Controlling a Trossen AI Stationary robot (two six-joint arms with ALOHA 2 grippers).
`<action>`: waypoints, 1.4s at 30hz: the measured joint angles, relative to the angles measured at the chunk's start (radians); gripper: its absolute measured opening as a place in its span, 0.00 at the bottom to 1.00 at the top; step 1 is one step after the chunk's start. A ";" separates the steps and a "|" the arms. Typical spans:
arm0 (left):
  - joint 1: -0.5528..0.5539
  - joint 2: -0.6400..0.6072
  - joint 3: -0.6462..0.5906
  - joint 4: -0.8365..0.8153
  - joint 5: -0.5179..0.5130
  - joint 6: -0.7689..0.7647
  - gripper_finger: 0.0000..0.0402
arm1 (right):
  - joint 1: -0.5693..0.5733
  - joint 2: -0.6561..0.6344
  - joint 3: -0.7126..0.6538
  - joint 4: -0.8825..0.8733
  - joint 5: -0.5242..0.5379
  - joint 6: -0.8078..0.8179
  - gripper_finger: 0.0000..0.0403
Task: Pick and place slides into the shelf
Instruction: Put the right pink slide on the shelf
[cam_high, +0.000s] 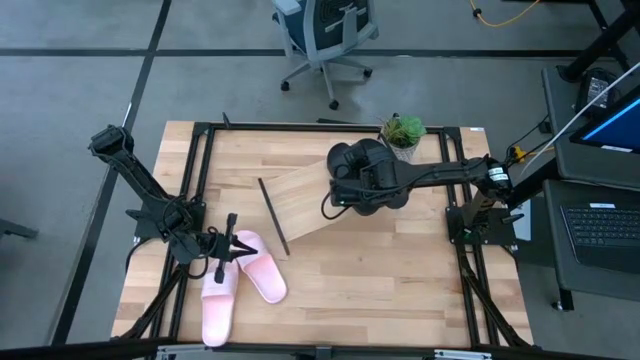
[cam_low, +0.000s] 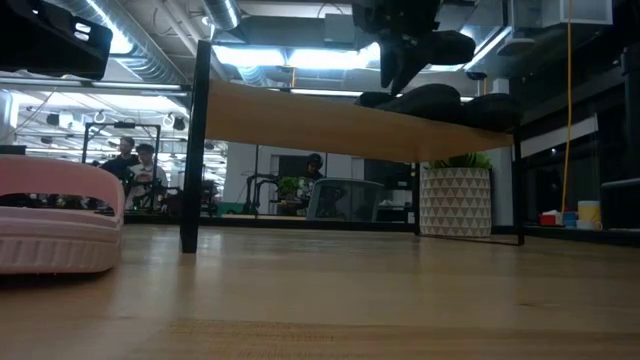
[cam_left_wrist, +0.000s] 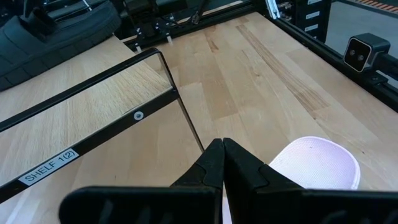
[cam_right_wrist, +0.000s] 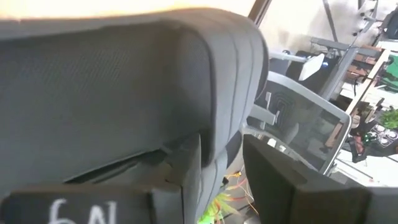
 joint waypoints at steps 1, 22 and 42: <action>0.000 0.000 0.000 0.000 0.000 0.000 0.00 | 0.001 0.000 0.000 -0.010 0.000 0.000 0.30; 0.000 0.000 0.000 0.000 0.000 0.000 0.00 | 0.120 0.000 0.019 -0.010 0.027 0.077 0.27; -0.001 0.000 0.000 0.000 0.000 0.003 0.00 | 0.426 0.000 0.139 -0.190 0.006 0.811 0.01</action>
